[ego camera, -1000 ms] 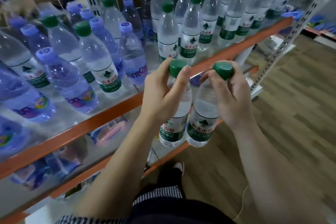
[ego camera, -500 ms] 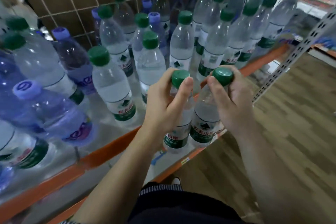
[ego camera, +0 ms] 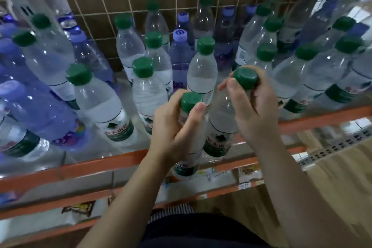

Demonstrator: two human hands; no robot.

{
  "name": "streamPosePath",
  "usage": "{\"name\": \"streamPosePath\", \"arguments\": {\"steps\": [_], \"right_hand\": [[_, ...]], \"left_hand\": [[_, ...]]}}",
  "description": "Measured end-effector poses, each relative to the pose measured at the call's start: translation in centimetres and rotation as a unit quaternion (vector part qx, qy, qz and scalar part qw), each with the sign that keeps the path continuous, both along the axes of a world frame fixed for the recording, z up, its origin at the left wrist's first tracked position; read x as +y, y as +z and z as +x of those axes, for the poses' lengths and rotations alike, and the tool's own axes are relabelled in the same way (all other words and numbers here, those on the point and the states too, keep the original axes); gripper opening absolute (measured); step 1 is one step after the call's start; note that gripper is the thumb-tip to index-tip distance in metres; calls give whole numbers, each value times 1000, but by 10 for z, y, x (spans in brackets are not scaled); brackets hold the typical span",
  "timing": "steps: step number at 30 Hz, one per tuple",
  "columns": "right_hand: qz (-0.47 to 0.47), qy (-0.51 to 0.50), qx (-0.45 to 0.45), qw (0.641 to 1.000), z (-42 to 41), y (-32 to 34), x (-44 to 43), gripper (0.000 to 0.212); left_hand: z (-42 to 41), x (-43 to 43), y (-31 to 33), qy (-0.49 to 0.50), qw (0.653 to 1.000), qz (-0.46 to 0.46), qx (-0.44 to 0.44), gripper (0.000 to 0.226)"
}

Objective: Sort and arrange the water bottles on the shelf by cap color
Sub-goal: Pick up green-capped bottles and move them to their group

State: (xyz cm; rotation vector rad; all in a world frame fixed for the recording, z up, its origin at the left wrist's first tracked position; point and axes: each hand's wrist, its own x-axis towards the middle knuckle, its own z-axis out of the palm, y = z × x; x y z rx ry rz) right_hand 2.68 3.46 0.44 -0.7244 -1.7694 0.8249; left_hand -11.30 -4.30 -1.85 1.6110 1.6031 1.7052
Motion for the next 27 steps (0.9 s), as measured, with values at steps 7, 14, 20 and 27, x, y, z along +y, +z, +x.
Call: {"name": "streamPosePath", "arguments": {"steps": [7,14,20,27], "right_hand": [[36,94,37,994,-8,6,17,26],[63,115,44,990,-31,7,26,15],[62,75,42,994,-44,1,38,15],[89,35,32,995,-53,-11,39,17]], "left_hand": [[25,-20,-6,143,990,-4,-12,47],[29,-32,-3,178,984,3,-20,30],[19,-37,5,172,985,18,-11,20],[10,-41,4,161,987,19,-13,34]]}}
